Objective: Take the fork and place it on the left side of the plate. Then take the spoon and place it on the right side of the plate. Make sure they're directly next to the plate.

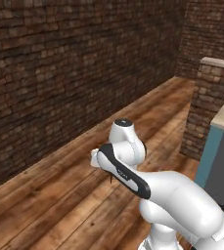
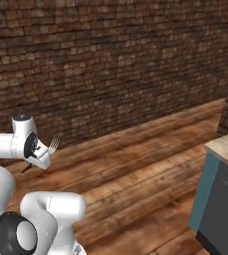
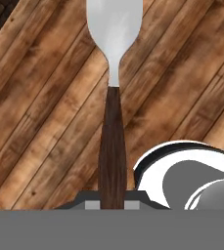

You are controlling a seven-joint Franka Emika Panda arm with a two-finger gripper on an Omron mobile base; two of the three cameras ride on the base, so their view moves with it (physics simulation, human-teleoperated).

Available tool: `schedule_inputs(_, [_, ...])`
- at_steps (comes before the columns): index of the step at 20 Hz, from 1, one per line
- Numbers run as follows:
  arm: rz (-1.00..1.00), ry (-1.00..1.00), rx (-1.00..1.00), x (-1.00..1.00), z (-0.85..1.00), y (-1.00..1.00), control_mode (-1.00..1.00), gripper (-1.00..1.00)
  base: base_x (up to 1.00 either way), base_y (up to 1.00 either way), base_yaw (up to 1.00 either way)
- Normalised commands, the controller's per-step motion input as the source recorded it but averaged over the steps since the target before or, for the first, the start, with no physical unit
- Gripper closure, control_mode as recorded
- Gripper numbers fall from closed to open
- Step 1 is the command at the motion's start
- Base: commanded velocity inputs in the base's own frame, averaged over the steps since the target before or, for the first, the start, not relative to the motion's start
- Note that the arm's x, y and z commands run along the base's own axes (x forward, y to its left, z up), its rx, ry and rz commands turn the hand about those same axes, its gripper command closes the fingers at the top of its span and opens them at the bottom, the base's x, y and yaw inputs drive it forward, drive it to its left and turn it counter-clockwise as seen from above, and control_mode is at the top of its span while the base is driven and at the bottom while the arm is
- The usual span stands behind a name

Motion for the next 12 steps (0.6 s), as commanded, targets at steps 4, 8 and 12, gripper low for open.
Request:
schedule_inputs(4, [0.00, 0.00, 0.00, 0.00, 0.00, 0.00, 1.00, 1.00, 1.00, 0.00, 0.00])
schedule_inputs(8, [0.00, 0.00, 0.00, 0.00, 0.00, 0.00, 1.00, 1.00, 1.00, 0.00, 0.00])
schedule_inputs(12, [0.00, 0.00, 0.00, 0.00, 0.00, 0.00, 1.00, 1.00, 1.00, 0.00, 0.00])
